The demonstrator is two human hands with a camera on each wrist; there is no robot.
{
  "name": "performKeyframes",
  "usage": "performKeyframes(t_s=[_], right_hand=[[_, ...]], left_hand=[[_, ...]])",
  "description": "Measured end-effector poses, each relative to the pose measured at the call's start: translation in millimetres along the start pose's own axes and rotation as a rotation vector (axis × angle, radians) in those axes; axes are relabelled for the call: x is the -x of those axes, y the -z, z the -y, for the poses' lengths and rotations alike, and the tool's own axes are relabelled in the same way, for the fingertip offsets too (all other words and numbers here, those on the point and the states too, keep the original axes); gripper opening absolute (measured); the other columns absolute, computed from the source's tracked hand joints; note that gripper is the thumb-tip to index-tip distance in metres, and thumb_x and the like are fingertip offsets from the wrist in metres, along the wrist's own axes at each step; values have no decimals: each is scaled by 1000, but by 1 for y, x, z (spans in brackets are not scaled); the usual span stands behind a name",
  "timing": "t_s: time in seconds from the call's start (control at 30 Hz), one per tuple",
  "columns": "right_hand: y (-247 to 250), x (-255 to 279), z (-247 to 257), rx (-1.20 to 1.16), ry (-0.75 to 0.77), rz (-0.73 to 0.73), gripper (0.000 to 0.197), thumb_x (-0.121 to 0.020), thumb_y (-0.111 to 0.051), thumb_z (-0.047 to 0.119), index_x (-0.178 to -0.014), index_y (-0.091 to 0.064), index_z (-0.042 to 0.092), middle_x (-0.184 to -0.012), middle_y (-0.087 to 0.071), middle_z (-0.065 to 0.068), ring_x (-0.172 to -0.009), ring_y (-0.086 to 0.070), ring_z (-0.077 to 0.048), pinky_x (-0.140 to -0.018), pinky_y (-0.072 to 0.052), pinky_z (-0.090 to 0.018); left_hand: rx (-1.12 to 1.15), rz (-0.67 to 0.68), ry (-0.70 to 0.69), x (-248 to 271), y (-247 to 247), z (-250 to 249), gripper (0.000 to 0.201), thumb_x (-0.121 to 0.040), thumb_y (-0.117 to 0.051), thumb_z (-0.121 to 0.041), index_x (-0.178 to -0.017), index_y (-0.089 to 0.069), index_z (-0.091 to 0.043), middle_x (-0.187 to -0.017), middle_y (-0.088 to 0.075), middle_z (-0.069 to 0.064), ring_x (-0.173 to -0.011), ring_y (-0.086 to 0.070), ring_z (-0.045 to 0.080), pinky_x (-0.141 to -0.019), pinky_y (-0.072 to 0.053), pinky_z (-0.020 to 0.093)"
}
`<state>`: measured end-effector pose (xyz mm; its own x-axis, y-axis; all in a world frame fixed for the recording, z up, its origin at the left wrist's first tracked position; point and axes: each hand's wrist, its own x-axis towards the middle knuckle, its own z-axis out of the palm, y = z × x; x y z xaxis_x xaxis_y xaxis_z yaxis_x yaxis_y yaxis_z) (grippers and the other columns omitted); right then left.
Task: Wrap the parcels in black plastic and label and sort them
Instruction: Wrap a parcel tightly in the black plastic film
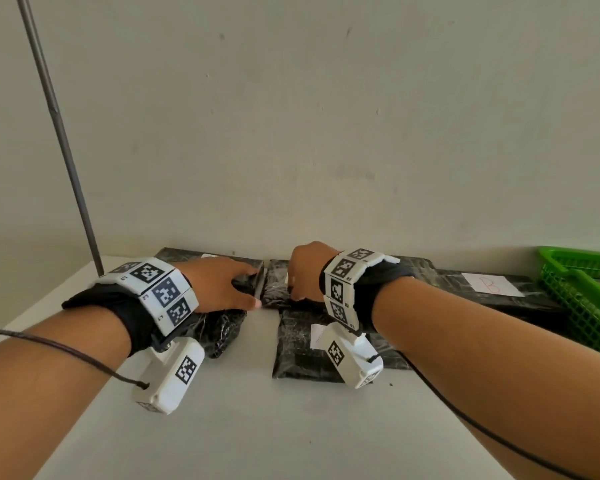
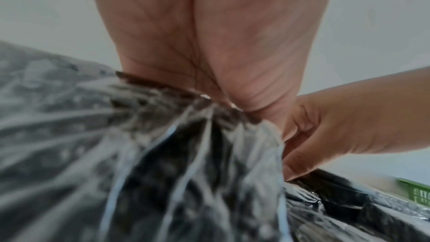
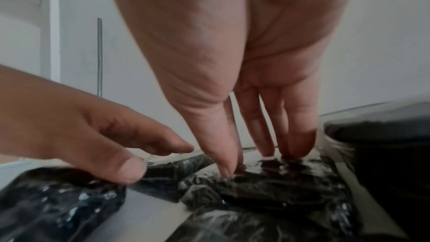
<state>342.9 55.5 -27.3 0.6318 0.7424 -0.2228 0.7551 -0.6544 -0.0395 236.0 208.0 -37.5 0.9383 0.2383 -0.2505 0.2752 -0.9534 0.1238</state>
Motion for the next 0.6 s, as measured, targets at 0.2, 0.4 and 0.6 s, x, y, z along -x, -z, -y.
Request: performKeyframes(t_s=[0.2,0.4,0.6], right_hand=[[2,4,6,30,-59,-19,34,-103,-63,16,-70,-55,9,-64,-47,-2,-54,-43,-15,-45,-31,-23],[-4,38,27,87,-19,-9,43,-109,-51,18,-68,-39,12,-70,-41,0,-57,-39,-11,-43,-29,-17],[-33,72,39,-43,-53,-98,21,-105,-51,30,-97,-57,12,-110,-55,-9,-101,-65,-31,-76,-50,-36]], left_hand=[[12,100,16,35,7,10,110,-78,-71,-74,-164,-17,-35,-171,-19,-5,-155,-25,20,-126,-26,41],[-250,162,100,61,1,11,96,-81,-82,-46,-158,-24,-39,-159,-35,0,-146,-38,24,-124,-24,55],[-228,19,120,74,-6,4,79,-81,-82,-48,-147,-39,-41,-148,-44,2,-139,-43,28,-122,-25,56]])
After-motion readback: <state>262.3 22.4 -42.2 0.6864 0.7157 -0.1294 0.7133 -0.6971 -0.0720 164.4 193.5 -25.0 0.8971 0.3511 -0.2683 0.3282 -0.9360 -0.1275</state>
